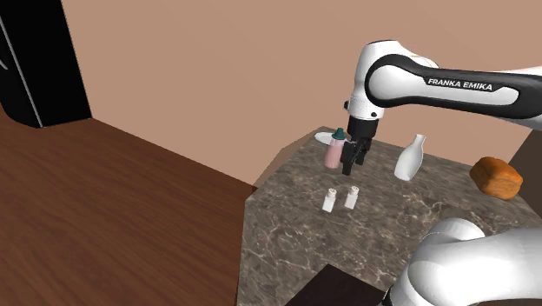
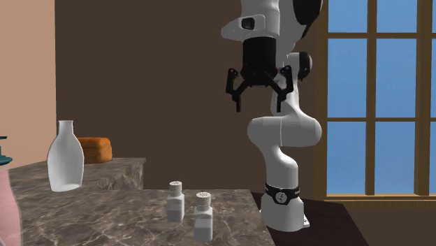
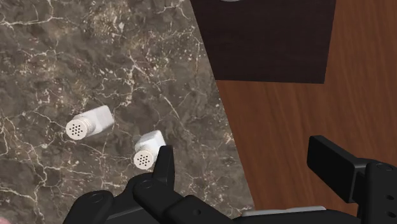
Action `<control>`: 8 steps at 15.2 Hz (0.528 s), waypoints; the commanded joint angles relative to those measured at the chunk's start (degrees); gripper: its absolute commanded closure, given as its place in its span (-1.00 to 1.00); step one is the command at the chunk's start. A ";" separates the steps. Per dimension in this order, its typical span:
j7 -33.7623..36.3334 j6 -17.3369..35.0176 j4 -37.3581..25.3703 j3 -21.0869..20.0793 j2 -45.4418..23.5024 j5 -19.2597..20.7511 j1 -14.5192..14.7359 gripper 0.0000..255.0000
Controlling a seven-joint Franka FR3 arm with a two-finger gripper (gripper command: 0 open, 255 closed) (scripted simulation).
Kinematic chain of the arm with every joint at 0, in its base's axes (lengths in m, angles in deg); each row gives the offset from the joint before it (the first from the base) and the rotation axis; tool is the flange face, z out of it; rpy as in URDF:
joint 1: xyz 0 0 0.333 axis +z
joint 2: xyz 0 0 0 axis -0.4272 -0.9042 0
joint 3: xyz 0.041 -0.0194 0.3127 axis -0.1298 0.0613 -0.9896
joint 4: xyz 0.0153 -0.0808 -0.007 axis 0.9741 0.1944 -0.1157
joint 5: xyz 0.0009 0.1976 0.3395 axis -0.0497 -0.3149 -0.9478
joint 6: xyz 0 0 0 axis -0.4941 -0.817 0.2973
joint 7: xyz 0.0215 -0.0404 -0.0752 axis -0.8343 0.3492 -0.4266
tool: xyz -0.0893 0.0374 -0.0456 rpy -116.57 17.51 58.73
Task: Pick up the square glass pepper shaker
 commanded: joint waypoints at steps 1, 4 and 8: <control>-2.57 3.09 2.32 2.27 -0.60 1.73 -0.69 -1.00; -6.48 7.08 4.56 5.93 -2.08 4.42 -1.91 -1.00; -11.65 12.85 6.46 10.93 -5.50 7.76 -3.51 -1.00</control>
